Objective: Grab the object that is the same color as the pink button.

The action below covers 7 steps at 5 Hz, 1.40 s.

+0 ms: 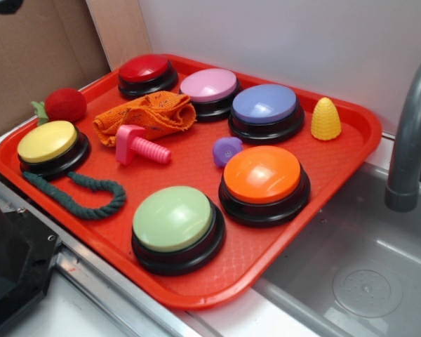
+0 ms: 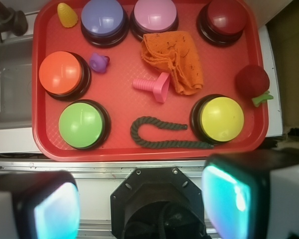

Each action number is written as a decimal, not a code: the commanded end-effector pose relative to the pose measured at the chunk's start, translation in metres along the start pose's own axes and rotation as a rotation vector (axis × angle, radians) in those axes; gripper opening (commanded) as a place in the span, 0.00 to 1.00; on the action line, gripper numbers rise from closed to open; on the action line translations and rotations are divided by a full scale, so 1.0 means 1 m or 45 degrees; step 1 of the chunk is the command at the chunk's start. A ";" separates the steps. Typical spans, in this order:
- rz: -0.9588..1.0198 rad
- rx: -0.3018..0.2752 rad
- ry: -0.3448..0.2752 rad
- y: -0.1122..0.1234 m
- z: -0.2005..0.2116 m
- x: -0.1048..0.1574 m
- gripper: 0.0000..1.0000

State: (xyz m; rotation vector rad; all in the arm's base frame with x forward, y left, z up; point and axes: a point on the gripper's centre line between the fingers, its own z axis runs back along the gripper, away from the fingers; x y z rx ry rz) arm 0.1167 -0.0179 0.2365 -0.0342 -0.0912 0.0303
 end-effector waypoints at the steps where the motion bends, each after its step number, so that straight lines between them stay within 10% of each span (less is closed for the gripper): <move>1: 0.000 0.000 0.000 0.000 0.000 0.000 1.00; 3: 0.398 0.009 -0.014 0.010 -0.021 0.029 1.00; 5: 1.016 0.078 -0.292 0.000 -0.076 0.065 1.00; 7: 1.656 0.110 -0.252 0.007 -0.139 0.089 1.00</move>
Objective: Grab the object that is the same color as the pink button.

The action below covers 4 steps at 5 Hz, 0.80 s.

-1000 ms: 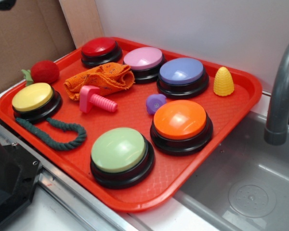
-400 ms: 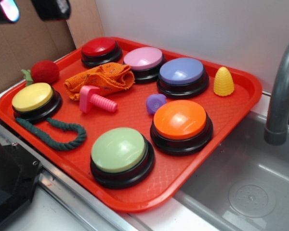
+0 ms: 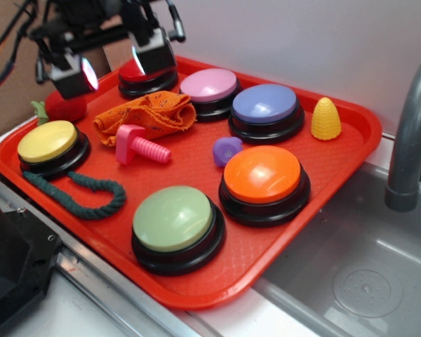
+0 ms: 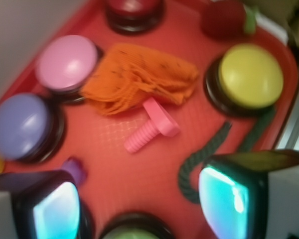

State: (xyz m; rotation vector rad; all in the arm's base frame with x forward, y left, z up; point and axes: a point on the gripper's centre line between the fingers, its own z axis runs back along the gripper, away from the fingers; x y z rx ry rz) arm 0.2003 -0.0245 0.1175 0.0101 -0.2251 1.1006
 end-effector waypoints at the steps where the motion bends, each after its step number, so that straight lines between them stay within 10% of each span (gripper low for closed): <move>1: 0.469 0.067 -0.076 -0.011 -0.047 0.026 1.00; 4: 0.644 0.092 -0.212 0.012 -0.099 0.038 1.00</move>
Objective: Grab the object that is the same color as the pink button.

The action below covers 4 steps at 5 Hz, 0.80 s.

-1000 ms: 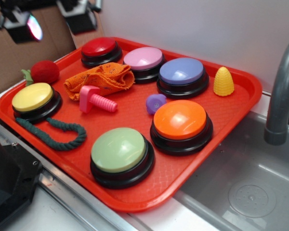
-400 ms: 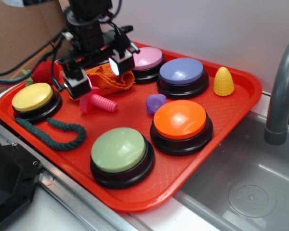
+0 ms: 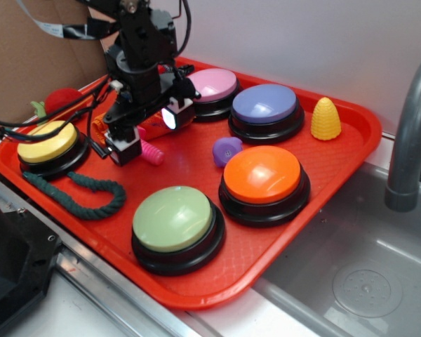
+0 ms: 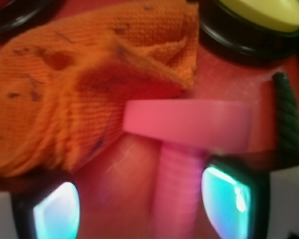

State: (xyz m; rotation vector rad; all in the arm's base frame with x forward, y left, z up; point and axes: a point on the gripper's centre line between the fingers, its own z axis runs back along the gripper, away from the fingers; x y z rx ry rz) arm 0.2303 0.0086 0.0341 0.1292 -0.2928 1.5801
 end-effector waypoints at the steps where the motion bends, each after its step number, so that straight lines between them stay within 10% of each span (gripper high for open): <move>1: 0.049 -0.082 -0.057 0.010 -0.012 0.017 1.00; 2: -0.073 -0.100 -0.099 0.007 -0.017 0.018 0.39; 3: -0.134 -0.110 -0.108 0.003 -0.016 0.018 0.00; 4: -0.179 -0.107 -0.103 0.000 -0.012 0.020 0.00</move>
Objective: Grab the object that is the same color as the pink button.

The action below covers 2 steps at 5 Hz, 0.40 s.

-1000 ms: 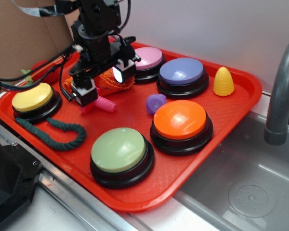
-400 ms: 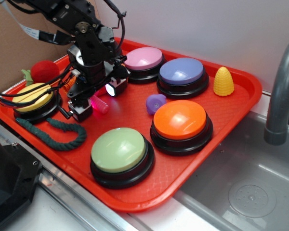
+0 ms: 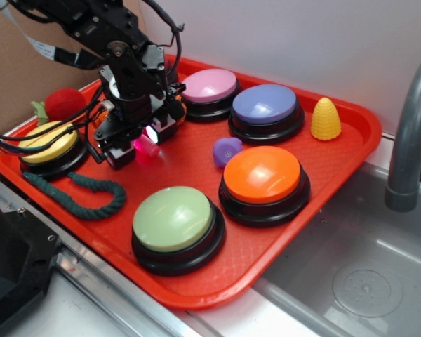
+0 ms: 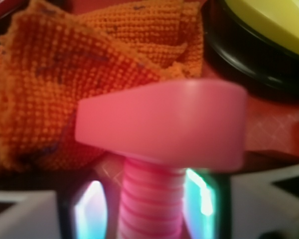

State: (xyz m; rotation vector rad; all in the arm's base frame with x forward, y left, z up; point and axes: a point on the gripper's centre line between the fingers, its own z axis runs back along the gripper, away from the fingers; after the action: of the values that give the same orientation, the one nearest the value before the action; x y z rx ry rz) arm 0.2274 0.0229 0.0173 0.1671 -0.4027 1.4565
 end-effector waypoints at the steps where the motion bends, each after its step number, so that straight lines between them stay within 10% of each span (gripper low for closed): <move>1: -0.110 -0.068 -0.026 -0.007 0.016 0.014 0.00; 2: -0.200 -0.135 -0.055 -0.009 0.037 0.021 0.00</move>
State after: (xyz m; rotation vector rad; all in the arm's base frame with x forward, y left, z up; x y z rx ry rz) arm 0.2302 0.0199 0.0494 0.1650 -0.4593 1.2723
